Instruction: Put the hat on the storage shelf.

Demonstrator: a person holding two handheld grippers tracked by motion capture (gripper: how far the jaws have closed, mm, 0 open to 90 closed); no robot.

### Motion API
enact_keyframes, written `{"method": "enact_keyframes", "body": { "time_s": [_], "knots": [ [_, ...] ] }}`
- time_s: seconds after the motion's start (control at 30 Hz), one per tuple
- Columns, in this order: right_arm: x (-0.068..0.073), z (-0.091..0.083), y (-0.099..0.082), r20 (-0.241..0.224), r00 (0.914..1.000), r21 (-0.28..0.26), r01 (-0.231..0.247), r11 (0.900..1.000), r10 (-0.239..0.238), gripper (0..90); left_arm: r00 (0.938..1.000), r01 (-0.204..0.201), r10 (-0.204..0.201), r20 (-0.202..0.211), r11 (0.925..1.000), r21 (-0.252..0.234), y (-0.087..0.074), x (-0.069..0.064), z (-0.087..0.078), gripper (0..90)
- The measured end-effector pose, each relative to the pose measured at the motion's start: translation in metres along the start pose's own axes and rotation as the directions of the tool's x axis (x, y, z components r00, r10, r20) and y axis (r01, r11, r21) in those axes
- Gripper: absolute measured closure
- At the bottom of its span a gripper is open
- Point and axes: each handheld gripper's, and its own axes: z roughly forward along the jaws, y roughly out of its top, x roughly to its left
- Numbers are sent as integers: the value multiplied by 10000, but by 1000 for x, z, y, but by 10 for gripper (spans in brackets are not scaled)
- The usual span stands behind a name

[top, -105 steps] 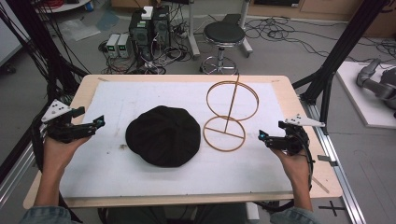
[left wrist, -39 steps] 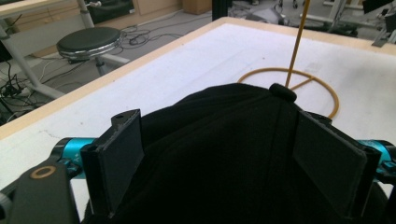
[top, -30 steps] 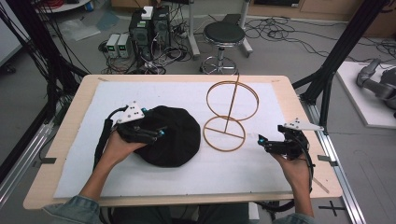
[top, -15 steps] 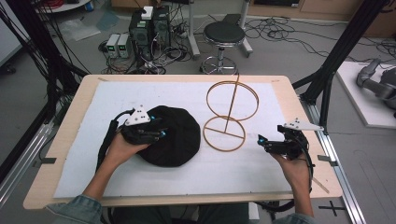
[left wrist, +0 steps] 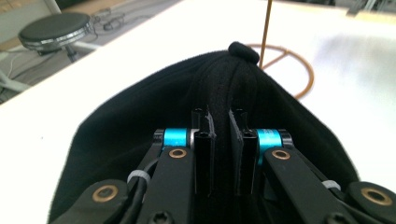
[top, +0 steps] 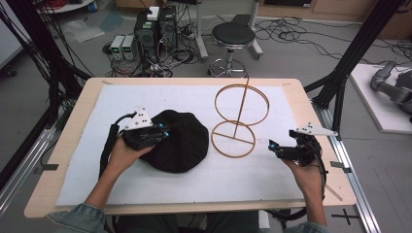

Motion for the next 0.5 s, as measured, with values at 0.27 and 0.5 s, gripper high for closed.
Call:
{"method": "enact_keyframes", "body": {
  "time_s": [0.27, 0.5],
  "knots": [
    [-1, -1, 1, -15, 10000, -127, -10, 9999, 10, 98, 9999, 146, -143, 45, 9977, -655, 7, 2, -15, 822],
    [-4, -3, 2, -39, 9999, -223, -113, 9997, 113, 98, 9998, 197, -202, -38, 9942, -1060, 17, 9, -34, 822]
  ]
}}
